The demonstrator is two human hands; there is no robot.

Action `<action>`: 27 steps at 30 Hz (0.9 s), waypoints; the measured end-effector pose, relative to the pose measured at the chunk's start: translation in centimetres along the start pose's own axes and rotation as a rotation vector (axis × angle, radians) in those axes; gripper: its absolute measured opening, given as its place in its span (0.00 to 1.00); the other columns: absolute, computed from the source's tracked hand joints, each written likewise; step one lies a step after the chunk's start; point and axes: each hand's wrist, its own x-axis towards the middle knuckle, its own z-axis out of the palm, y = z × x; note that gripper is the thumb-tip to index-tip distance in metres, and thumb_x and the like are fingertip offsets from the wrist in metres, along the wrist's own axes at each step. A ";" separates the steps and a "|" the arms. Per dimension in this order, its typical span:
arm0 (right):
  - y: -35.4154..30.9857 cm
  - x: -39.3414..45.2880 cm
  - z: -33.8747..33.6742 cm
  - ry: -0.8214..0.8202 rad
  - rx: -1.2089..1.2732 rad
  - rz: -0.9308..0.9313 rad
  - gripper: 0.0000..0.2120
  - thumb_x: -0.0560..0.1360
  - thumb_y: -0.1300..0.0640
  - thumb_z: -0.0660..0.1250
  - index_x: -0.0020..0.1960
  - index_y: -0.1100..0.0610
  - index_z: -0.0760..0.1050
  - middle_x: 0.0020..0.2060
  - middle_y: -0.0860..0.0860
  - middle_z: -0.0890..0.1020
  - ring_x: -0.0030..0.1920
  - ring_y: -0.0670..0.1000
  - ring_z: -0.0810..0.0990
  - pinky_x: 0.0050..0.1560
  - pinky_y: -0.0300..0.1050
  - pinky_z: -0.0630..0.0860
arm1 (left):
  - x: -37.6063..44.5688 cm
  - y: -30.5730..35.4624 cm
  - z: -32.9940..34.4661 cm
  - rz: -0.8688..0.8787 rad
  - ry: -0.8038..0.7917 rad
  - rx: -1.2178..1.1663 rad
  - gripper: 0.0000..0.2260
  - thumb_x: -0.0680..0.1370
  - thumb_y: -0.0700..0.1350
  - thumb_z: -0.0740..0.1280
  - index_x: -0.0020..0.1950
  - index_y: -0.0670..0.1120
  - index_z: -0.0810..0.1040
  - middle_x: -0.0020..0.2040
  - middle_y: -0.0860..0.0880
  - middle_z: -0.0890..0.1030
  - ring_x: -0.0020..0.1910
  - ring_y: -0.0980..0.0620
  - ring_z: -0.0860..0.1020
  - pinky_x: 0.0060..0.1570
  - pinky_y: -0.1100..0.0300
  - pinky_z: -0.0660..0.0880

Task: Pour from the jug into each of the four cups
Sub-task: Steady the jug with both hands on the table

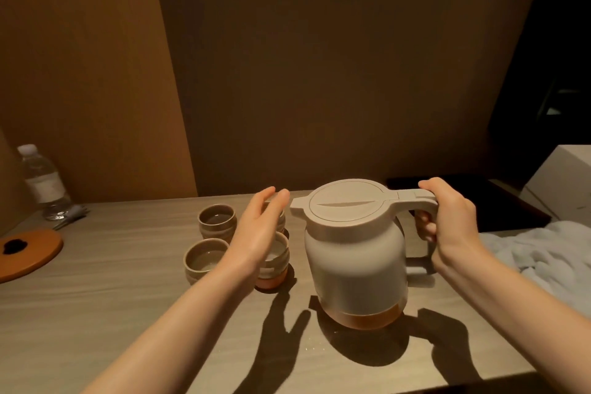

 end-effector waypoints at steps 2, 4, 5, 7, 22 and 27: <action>0.1 -0.2 -0.4 0.009 0.011 0.008 0.16 0.75 0.53 0.63 0.31 0.57 0.71 0.17 0.45 0.69 0.18 0.43 0.64 0.21 0.36 0.60 | -1.2 -0.4 1.1 -0.044 -0.012 -0.054 0.32 0.72 0.68 0.62 0.74 0.61 0.60 0.74 0.52 0.66 0.72 0.50 0.66 0.70 0.44 0.64; 0.3 -0.2 -0.8 0.017 0.021 0.007 0.16 0.75 0.53 0.63 0.30 0.56 0.71 0.17 0.45 0.69 0.18 0.43 0.64 0.22 0.37 0.59 | -2.4 -0.6 2.2 -0.069 -0.037 -0.079 0.35 0.70 0.70 0.61 0.74 0.64 0.56 0.76 0.52 0.62 0.73 0.49 0.64 0.71 0.42 0.62; 0.4 -0.2 -0.9 0.022 0.024 0.005 0.16 0.75 0.53 0.63 0.30 0.56 0.71 0.17 0.45 0.69 0.18 0.43 0.64 0.22 0.37 0.59 | -2.9 -0.5 2.7 -0.073 -0.053 -0.087 0.36 0.67 0.72 0.60 0.74 0.67 0.55 0.77 0.53 0.60 0.74 0.49 0.63 0.71 0.41 0.61; 0.6 0.0 -1.2 0.027 0.029 0.001 0.16 0.75 0.53 0.63 0.29 0.56 0.71 0.17 0.46 0.69 0.18 0.43 0.63 0.22 0.38 0.59 | -3.5 -0.4 3.7 -0.061 -0.090 -0.108 0.37 0.65 0.74 0.60 0.72 0.71 0.53 0.78 0.56 0.58 0.75 0.49 0.60 0.72 0.41 0.58; 2.9 4.9 0.3 0.055 0.070 0.038 0.15 0.74 0.53 0.64 0.30 0.56 0.72 0.19 0.47 0.69 0.20 0.44 0.64 0.22 0.38 0.59 | -0.5 0.4 7.5 0.047 -0.122 -0.032 0.38 0.70 0.66 0.63 0.77 0.63 0.51 0.78 0.59 0.56 0.76 0.53 0.56 0.71 0.49 0.59; 5.1 8.1 2.4 0.038 0.083 0.067 0.13 0.75 0.52 0.65 0.34 0.57 0.74 0.25 0.50 0.73 0.21 0.44 0.68 0.22 0.36 0.62 | 2.6 -0.9 7.9 0.067 -0.069 -0.001 0.40 0.70 0.60 0.71 0.77 0.60 0.54 0.76 0.58 0.60 0.74 0.53 0.60 0.69 0.50 0.63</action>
